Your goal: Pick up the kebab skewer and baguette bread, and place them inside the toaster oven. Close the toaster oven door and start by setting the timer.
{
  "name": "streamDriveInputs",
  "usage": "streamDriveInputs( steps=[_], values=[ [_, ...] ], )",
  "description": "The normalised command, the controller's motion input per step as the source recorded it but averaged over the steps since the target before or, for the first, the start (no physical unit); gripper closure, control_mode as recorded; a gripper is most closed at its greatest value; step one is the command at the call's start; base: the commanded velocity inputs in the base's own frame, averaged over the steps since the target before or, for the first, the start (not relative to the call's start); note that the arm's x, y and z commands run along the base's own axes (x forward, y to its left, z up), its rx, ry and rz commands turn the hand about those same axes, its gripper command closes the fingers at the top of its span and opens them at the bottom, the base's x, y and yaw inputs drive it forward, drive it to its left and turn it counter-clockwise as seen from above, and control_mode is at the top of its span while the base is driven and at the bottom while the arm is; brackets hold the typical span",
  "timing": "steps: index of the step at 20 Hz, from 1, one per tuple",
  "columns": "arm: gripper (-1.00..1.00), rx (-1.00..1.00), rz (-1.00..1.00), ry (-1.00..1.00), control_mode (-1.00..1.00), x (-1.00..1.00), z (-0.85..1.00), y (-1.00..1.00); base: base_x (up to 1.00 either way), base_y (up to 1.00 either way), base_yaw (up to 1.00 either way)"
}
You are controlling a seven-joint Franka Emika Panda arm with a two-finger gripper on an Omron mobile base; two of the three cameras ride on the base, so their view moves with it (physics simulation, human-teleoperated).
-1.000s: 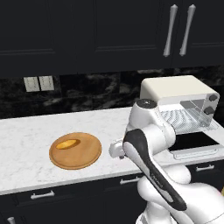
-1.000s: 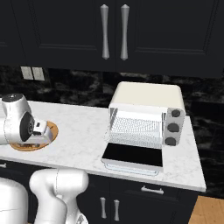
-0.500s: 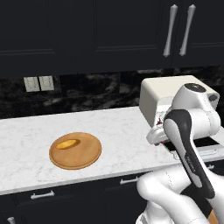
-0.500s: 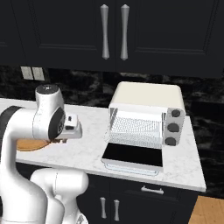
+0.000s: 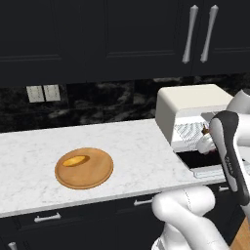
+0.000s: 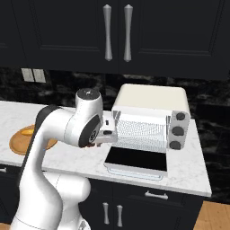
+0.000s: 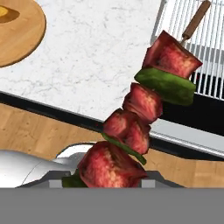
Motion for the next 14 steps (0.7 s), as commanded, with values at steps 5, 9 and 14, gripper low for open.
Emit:
streamDriveInputs(
  steps=[5, 9, 14],
  values=[
    [1.00, -0.03, 0.00, -0.09, -1.00, 0.44, -0.04, -0.63, 0.00, 0.00, 0.00],
    [1.00, -0.06, 0.00, -0.07, -1.00, 0.36, -0.06, -0.12, 0.00, 0.00, 0.00],
    [1.00, -0.03, 0.00, 0.00, -1.00, 0.15, -0.29, -0.04, 0.00, 0.00, 0.00]
  ],
)
